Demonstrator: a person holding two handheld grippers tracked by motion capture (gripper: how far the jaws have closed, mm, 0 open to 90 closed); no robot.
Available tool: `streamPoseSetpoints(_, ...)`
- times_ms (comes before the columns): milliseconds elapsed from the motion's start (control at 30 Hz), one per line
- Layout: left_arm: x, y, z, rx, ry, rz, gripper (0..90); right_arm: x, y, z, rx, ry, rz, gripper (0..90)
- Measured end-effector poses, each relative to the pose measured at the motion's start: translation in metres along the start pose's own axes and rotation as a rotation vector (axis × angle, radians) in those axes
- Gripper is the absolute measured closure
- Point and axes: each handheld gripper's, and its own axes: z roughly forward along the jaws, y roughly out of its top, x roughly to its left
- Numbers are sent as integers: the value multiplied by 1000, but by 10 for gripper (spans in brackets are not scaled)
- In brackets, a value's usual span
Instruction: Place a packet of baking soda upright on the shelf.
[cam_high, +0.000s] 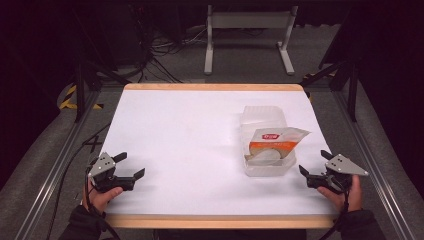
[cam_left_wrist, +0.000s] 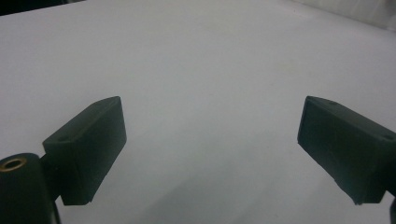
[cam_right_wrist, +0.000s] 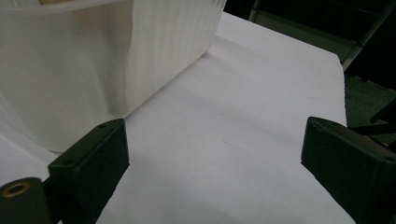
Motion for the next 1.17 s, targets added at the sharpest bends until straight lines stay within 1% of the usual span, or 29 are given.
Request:
streamPoseSetpoints(100,0,0,0,3,5,4,85,0,0,0,2,1,-5,78)
streamPoseSetpoints(133,0,0,0,5,0,-5,85,1,0,0,5,-1,-6,78)
streamPoseSetpoints(300,0,0,0,4,-1,-5,85,1,0,1,6,0,-11,78)
streamPoseSetpoints(400,0,0,0,4,1,1,85,1,0,1,3,-3,-14,78)
streamPoseSetpoints(567,0,0,0,-1,-1,-11,85,2,0,0,-2,-4,-16,79)
streamPoseSetpoints(667,0,0,0,5,-2,-7,85,2,0,0,-3,-5,-20,79)
streamPoseSetpoints(867,0,0,1,5,-4,-15,84,2,0,0,-3,-6,-22,79)
streamPoseSetpoints(900,0,0,1,5,-1,-7,85,2,0,0,-3,-5,-22,79)
streamPoseSetpoints(1033,0,0,1,10,3,-3,84,3,0,0,-2,-5,-24,79)
streamPoseSetpoints(1167,0,0,1,15,1,-8,83,2,0,0,-4,-7,-21,79)
